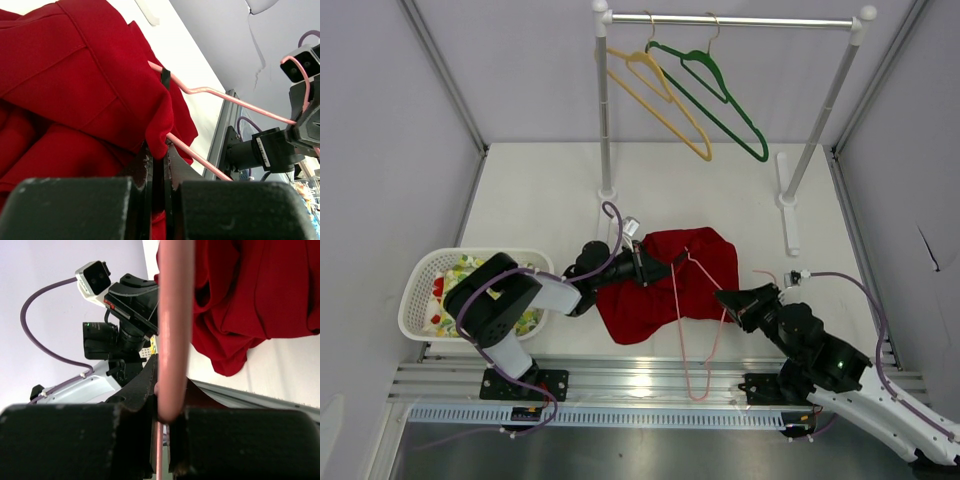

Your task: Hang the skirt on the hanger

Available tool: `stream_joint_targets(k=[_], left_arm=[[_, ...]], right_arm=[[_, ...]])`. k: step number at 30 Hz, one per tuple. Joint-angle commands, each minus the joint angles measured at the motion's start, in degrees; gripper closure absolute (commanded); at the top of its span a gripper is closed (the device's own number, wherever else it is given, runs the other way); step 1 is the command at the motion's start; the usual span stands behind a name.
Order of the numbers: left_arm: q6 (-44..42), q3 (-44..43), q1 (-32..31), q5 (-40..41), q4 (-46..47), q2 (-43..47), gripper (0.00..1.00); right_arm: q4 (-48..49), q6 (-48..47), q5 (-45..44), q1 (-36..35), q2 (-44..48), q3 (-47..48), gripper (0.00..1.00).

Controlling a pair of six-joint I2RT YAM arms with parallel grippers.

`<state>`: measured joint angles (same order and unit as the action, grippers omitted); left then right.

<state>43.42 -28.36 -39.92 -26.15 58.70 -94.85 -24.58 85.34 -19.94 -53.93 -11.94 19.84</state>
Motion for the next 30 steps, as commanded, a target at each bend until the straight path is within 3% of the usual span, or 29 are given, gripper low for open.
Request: stream_joint_targets(k=[1, 9, 15, 19, 25, 30], left_arm=[[-1.32, -2.75, -1.82, -3.11, 0.28, 1.24, 1.0], [-0.97, -3.72, -2.79, -4.43, -2.53, 3.52, 0.99], [-1.32, -6.0, -3.06, -5.57, -7.45, 5.72, 0.91], [-2.99, -8.46, -3.5, -5.75, -12.02, 7.04, 0.81], [-5.01, -11.98, -3.5, -3.74, -19.14, 9.5, 0.52], [-7.81, -14.0, -3.5, 0.13, -26.5, 12.75, 0.45]], right_arm=[[7.79, -1.92, 0.43, 0.23, -1.59, -0.67, 1.0], [7.88, -8.43, -2.9, 1.11, -5.1, 2.48, 1.0], [5.68, -15.88, -6.59, 0.93, -5.63, 6.87, 1.0], [5.59, -23.1, -8.7, 0.85, -8.09, 11.44, 1.0], [8.31, -32.32, -8.0, 0.15, -13.45, 16.64, 1.0], [13.76, -38.57, -6.52, -0.82, -14.42, 15.24, 1.0]])
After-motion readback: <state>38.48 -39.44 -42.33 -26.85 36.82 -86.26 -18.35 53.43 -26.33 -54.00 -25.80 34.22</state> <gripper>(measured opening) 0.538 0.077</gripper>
